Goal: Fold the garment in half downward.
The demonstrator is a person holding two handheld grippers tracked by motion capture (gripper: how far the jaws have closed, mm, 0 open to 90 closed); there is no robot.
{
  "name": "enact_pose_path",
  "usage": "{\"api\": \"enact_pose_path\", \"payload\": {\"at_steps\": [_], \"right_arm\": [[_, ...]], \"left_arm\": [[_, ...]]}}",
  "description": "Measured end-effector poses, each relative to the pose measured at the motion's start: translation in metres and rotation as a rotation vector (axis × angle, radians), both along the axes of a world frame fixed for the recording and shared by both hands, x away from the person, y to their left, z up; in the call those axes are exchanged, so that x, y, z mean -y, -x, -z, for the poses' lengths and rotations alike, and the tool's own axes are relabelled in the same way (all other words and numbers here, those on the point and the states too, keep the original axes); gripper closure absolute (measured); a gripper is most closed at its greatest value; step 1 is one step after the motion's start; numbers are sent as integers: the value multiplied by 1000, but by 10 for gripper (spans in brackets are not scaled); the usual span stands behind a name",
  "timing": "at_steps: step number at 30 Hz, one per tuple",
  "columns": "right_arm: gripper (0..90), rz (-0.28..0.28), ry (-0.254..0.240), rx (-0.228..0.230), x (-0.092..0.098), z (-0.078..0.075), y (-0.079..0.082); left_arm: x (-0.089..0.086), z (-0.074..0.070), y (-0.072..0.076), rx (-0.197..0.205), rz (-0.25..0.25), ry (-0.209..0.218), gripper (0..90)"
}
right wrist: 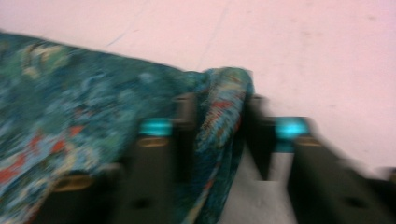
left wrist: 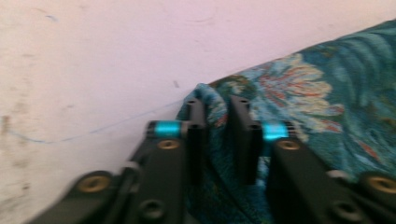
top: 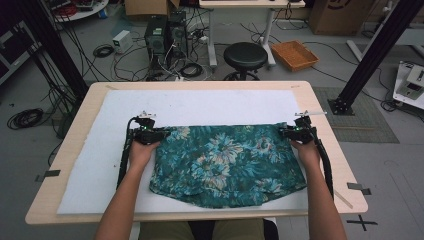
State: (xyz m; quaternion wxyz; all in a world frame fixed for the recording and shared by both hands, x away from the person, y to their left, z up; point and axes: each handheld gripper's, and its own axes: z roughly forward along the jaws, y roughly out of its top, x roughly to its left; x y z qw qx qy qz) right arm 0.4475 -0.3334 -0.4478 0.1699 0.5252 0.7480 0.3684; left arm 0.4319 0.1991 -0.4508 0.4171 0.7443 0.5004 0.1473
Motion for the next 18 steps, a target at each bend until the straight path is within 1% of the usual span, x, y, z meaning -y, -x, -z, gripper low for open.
{"api": "enact_pose_path", "payload": {"at_steps": [1, 2, 3, 4, 5, 6, 8, 9, 10, 11, 12, 13, 16, 17, 18], "right_arm": [[813, -28, -4, -4, 0, -1, 0], [856, -47, 9, 2, -1, -2, 1], [866, -55, 17, 0, -2, -2, 2], [871, -57, 30, 9, -3, -4, 3], [874, -51, 30, 22, -3, -5, 3], [875, -42, 17, 35, -1, -6, 2], [877, -19, -6, 62, 2, -8, 1], [876, -8, -7, 72, 4, -9, 1], [876, 1, 0, 84, 5, -9, -1], [877, 15, 1, 87, 6, -9, -2], [876, 22, 8, 97, 7, -10, -4], [876, 30, 11, 103, 9, -11, -6], [876, 48, 18, 114, 14, -15, -11], [876, 48, 18, 114, 14, -15, -11], [876, 51, 24, 116, 16, -17, -13]], "left_arm": [[1, 0, 1, 9, 0, -10, 866], [2, -1, 1, 11, 0, -14, 871], [2, -2, 1, 11, -3, -12, 877], [1, -3, 1, 15, -12, 1, 880], [-1, -4, 1, 21, -20, 16, 881], [-2, -6, 0, 25, -26, 27, 881], [-1, -9, -2, 29, -24, 37, 881], [2, -11, -5, 31, -20, 41, 881], [4, -13, -5, 52, -23, 46, 881], [6, -14, -7, 59, -30, 64, 881], [9, -14, -11, 45, -30, 68, 880], [11, -15, -13, 48, -32, 59, 880], [19, -15, -22, 58, -39, 70, 880], [19, -15, -22, 58, -39, 70, 880], [22, -13, -26, 95, -47, 89, 880]]}}
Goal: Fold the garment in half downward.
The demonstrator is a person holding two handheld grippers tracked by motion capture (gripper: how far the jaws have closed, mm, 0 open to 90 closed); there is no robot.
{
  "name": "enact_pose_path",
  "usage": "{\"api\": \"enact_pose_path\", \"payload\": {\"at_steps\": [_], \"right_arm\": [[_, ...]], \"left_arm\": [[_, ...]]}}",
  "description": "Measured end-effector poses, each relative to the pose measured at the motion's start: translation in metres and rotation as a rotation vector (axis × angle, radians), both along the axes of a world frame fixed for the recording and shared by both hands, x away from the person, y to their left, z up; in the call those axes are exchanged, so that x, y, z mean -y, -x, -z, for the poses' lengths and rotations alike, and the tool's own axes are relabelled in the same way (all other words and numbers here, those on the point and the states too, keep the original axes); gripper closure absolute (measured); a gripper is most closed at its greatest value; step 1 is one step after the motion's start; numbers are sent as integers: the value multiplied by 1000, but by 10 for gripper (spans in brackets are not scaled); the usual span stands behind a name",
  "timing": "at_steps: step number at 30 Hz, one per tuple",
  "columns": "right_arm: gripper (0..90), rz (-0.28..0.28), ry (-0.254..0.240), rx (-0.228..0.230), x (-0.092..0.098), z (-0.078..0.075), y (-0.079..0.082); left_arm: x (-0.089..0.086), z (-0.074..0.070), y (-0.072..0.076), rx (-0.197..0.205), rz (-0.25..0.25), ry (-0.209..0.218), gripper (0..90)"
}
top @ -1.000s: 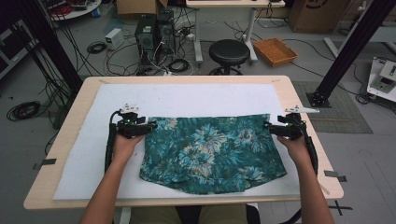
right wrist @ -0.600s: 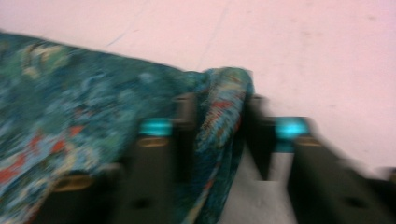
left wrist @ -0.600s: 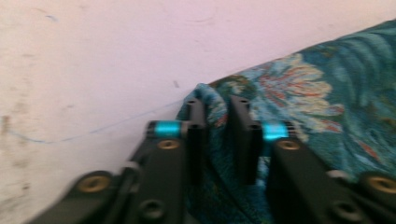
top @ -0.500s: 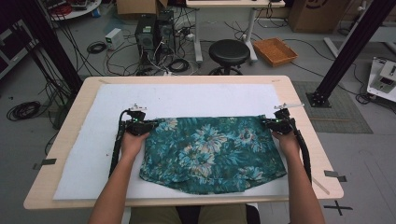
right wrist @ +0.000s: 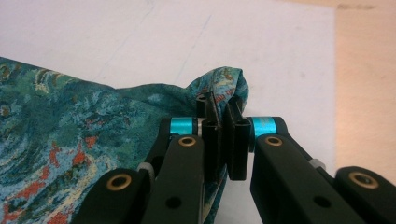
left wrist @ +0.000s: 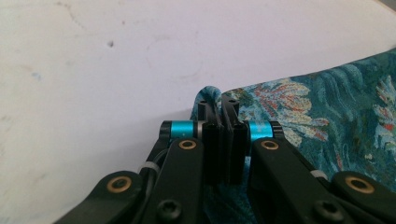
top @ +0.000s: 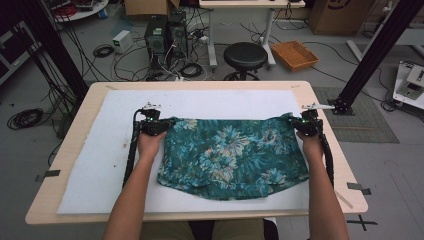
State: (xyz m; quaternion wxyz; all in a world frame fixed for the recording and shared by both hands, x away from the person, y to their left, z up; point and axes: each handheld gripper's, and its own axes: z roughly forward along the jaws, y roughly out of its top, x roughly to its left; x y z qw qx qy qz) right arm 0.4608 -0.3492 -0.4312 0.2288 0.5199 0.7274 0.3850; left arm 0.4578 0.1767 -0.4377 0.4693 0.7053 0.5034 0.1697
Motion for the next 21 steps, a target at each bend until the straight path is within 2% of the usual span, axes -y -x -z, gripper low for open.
{"api": "enact_pose_path", "payload": {"at_steps": [2, 5, 7, 10, 13, 14, 16, 18, 19, 21], "right_arm": [[875, 10, 10, 9, 4, -3, -5], [874, 12, 21, 7, 6, -2, -8], [874, 9, 41, 4, 6, 1, -10], [869, 20, 44, 3, 5, 4, -11], [818, 36, 40, 1, 5, 5, -12], [778, 46, 33, 1, 5, 5, -12], [628, 71, 38, -2, 6, 4, -10], [494, 93, 20, -1, 9, 1, -7], [446, 94, 9, 7, 11, -2, -4], [366, 74, -4, 38, 11, -8, 3]], "left_arm": [[1, 4, -3, 0, -4, 15, 879], [5, 10, -4, 5, 4, -7, 879], [5, 11, -5, 18, -3, 6, 878], [5, 11, -6, 21, -9, 15, 875], [5, 12, -5, 13, -16, 13, 846], [5, 11, -5, 12, -15, 16, 804], [4, 9, -4, 6, -12, 16, 631], [3, 6, -1, 9, -3, 17, 498], [2, 3, 2, 22, 1, 21, 428], [0, 0, 11, 72, 3, 27, 390]]}}
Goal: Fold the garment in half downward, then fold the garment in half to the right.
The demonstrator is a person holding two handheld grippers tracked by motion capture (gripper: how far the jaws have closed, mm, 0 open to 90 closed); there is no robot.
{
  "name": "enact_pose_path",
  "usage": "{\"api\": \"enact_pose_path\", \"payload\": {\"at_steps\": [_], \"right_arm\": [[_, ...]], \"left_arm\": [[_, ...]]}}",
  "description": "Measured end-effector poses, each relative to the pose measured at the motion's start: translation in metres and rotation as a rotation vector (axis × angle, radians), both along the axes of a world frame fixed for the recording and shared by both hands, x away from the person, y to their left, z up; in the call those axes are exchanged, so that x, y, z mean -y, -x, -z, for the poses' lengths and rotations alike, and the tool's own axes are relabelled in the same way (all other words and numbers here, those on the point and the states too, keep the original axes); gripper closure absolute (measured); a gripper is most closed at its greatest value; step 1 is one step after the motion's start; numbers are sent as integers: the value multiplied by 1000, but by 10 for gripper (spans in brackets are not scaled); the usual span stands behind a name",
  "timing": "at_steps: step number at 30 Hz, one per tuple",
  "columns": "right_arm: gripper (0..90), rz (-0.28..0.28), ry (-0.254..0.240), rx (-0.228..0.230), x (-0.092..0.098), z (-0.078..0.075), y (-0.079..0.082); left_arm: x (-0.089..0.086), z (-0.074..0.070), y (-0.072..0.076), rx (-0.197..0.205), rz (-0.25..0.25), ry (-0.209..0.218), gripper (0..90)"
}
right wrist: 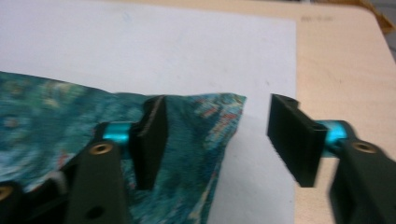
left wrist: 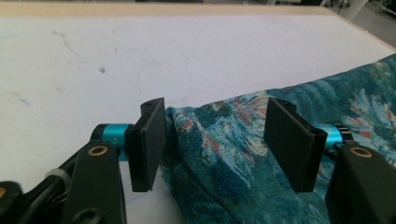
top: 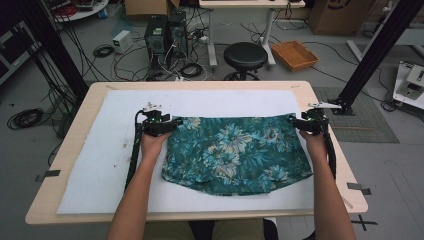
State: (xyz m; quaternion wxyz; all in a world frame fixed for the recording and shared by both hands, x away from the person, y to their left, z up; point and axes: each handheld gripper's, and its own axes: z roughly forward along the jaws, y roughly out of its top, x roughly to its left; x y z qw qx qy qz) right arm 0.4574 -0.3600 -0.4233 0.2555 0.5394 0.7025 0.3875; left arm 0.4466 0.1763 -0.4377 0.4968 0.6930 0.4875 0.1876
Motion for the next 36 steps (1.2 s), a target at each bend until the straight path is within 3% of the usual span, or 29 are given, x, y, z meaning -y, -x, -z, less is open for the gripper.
{"api": "enact_pose_path", "payload": {"at_steps": [3, 5, 9, 15, 20, 24, 29, 36], "right_arm": [[269, -63, -37, 31, -3, -7, 14], [213, -104, -34, 50, -6, -11, 24], [213, -169, -25, 76, -9, -16, 41], [213, -255, -53, 71, -11, -21, 71], [213, -283, -28, 84, -18, -16, 90], [213, -281, -17, 73, -22, -18, 90], [213, -287, -21, 91, -25, -24, 91], [213, -287, -30, 108, -25, -23, 98]], "left_arm": [[-4, -3, 13, 16, -4, 0, 260], [-8, -5, 22, 35, 6, 2, 259], [-17, -13, 40, 73, 35, 23, 259], [-29, -22, 66, 140, 82, 45, 259], [-35, -24, 81, 162, 90, 21, 259], [-37, -26, 87, 169, 85, 2, 259], [-36, -30, 94, 171, 87, -5, 259], [-35, -33, 104, 166, 102, -24, 258]]}}
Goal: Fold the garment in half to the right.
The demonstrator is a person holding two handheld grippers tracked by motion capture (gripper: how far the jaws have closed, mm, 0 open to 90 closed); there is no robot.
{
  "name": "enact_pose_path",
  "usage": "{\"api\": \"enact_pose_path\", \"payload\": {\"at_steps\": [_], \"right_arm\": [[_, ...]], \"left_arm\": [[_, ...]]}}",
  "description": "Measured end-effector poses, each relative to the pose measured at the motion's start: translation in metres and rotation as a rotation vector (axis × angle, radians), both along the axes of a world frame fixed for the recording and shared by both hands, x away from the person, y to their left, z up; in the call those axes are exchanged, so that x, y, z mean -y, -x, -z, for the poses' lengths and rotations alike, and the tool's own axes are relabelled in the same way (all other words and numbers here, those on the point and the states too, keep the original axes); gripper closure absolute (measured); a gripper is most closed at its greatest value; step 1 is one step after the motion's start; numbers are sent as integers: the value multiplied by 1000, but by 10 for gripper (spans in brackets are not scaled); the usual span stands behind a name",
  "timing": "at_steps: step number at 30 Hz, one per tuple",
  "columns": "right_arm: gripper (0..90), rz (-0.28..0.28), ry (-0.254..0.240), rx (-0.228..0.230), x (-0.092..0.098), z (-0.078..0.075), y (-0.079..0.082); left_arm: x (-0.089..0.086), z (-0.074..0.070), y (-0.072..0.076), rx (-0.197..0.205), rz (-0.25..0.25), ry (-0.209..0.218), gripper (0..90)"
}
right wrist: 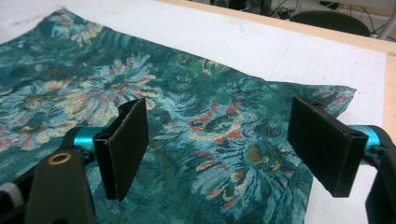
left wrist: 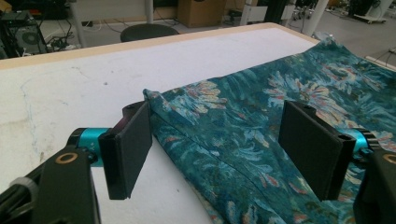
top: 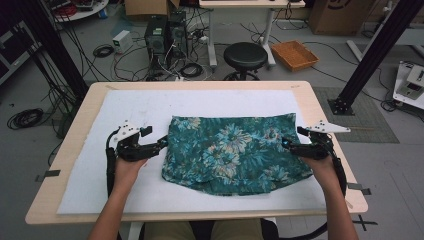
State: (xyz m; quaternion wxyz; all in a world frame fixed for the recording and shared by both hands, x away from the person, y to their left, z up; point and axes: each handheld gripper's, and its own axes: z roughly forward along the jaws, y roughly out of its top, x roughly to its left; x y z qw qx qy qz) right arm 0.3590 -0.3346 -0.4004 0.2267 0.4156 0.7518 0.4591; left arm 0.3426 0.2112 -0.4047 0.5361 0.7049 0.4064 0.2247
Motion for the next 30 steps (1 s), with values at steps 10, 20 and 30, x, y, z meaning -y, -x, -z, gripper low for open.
{"api": "enact_pose_path", "payload": {"at_steps": [10, 20, 30], "right_arm": [[213, -10, -4, 34, -2, 1, 19], [213, -39, 8, 47, -16, 1, 25], [213, -72, 35, 33, -33, 5, 25]], "left_arm": [[3, 7, 15, -54, 22, -7, 259], [14, 33, 29, -154, 1, -64, 259], [31, 38, 39, -200, -43, -127, 259]]}}
